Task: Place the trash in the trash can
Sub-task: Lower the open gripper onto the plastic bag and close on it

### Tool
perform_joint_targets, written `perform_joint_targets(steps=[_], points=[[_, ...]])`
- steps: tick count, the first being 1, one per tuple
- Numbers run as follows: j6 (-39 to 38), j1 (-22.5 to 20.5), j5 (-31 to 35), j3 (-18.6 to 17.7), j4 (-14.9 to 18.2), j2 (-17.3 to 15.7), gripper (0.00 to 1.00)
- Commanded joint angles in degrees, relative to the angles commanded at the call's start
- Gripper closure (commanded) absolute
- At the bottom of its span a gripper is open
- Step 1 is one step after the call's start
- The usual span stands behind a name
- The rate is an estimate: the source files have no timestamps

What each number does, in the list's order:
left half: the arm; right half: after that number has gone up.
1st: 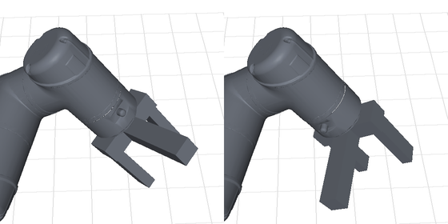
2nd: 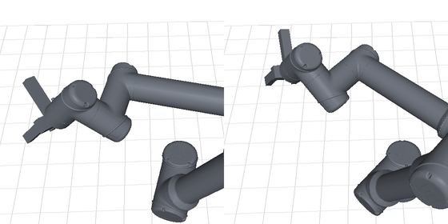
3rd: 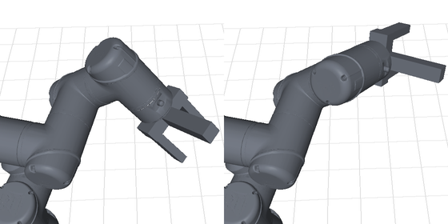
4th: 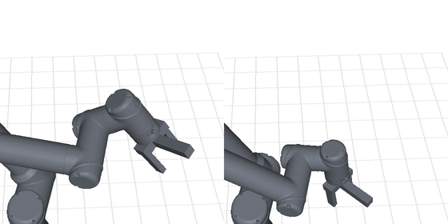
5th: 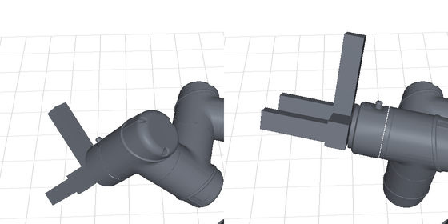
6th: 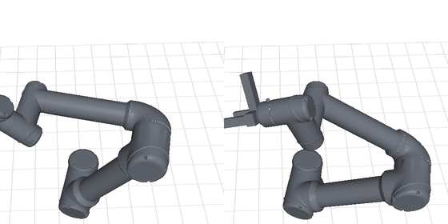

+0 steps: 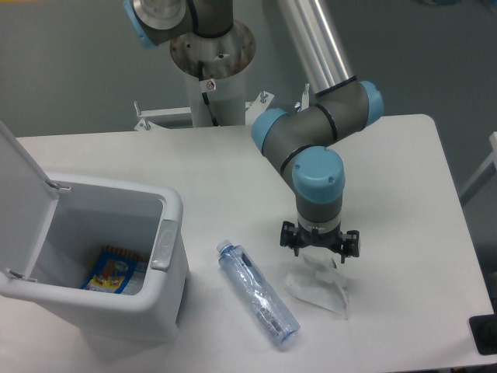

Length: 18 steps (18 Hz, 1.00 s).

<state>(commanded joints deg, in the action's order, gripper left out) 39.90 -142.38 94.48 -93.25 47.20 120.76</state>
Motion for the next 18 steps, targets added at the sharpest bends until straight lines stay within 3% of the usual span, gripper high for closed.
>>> perform_joint_targets(steps=[3,4,7,9,18], points=[[-2.2,0.1,0.0,2.1,0.0,1.9,0.00],[-2.8,0.3,0.1,2.9,0.0,2.5,0.06],[-3.3,0.6,0.2,3.3,0.1,2.7,0.45],[-3.4,0.6,0.2,3.3,0.1,2.7,0.57],[-3.6,0.6,0.2,2.8,0.1,2.4,0.60]])
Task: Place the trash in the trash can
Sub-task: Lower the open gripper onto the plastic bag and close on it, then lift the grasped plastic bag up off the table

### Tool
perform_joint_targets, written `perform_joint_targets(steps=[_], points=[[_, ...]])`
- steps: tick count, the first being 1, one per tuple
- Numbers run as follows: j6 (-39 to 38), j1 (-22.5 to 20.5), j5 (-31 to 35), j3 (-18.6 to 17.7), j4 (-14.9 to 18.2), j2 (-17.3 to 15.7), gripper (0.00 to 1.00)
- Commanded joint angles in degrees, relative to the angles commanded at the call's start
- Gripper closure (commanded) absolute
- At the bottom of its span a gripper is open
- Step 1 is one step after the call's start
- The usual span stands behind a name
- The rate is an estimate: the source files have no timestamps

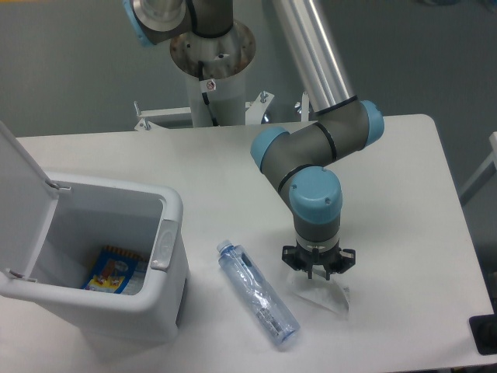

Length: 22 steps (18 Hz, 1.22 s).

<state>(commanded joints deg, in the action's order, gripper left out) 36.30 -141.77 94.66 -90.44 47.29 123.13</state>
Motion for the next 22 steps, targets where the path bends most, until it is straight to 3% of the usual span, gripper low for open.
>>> perform_joint_targets(steps=[1,6,9,19,22], points=[[0.0,0.0,0.0,0.0,0.0,-0.1,0.60],[-0.1,0.0,-0.1,0.2,0.0,-0.4,0.87],[-0.1,0.0,-0.1,0.4,0.0,-0.6,0.95],[0.0,-1.2,-0.9,0.8,0.0,-3.2,0.95],[-3.8,-1.8,-2.5,1.4,0.0,-3.7,0.95]])
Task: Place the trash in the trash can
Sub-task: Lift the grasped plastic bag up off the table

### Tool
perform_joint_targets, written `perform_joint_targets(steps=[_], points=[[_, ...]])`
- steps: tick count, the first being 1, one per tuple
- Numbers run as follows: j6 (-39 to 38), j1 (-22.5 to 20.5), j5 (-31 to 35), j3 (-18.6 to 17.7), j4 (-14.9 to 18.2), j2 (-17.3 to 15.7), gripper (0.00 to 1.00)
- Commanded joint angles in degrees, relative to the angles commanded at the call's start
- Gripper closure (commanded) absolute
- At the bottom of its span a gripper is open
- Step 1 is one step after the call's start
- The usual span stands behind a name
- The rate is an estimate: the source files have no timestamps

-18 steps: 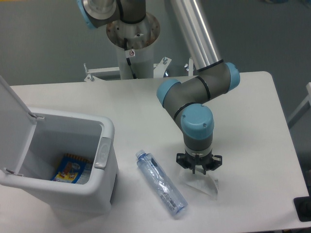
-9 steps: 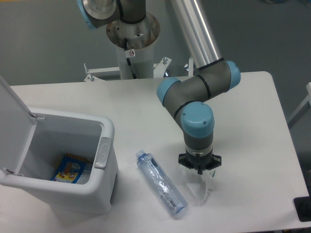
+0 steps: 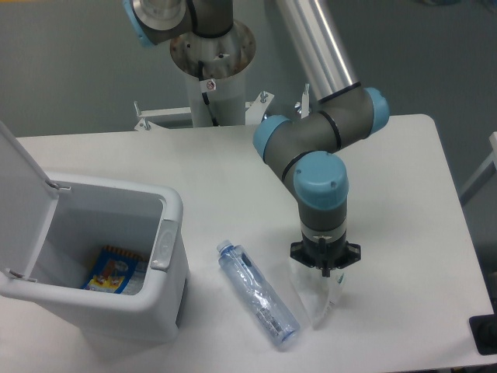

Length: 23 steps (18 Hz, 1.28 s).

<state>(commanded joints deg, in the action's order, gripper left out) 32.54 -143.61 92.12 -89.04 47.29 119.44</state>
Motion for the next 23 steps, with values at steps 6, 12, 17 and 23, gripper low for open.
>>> perform_joint_targets(steps=[6,12,17,23], points=[[-13.0,-0.3,-5.0,5.9,0.0,2.2,0.95],[-17.4,-1.3,-6.9,8.2,0.0,2.0,0.95],[-22.1,-2.0,-12.3,11.3,0.0,1.1,0.95],[-27.3,-1.5,-17.9,11.5,0.0,-3.5,0.95]])
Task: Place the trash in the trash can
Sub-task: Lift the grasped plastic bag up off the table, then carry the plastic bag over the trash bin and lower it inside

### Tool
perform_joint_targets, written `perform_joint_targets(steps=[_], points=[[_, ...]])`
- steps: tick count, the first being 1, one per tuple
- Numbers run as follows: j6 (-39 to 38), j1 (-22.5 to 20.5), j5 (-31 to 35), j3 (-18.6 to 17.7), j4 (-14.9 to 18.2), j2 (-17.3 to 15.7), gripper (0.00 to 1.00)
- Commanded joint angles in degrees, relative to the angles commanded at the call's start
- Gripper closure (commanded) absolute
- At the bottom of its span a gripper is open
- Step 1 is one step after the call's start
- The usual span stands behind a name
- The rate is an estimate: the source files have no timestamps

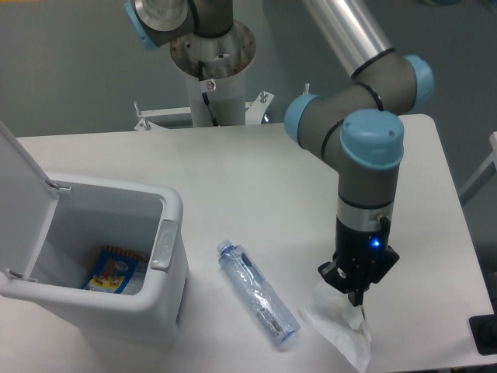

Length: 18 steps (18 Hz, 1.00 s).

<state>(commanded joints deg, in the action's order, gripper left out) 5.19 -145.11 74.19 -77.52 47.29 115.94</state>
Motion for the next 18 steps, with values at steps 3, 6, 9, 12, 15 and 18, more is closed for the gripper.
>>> perform_joint_targets(steps=[3,6,9,12,15,18], points=[[-2.4,0.8,-3.9,-0.8,0.0,-2.7,0.95],[-3.3,2.9,-5.0,-1.0,0.0,-4.8,0.95],[-5.1,5.4,-5.5,-1.2,0.0,-6.2,0.95],[-5.5,7.9,-5.5,-2.6,0.0,-8.5,0.95],[-6.4,9.1,-7.4,-2.7,0.0,-10.1,0.95],[-6.9,10.2,-10.1,-3.5,0.0,-12.7,0.95]])
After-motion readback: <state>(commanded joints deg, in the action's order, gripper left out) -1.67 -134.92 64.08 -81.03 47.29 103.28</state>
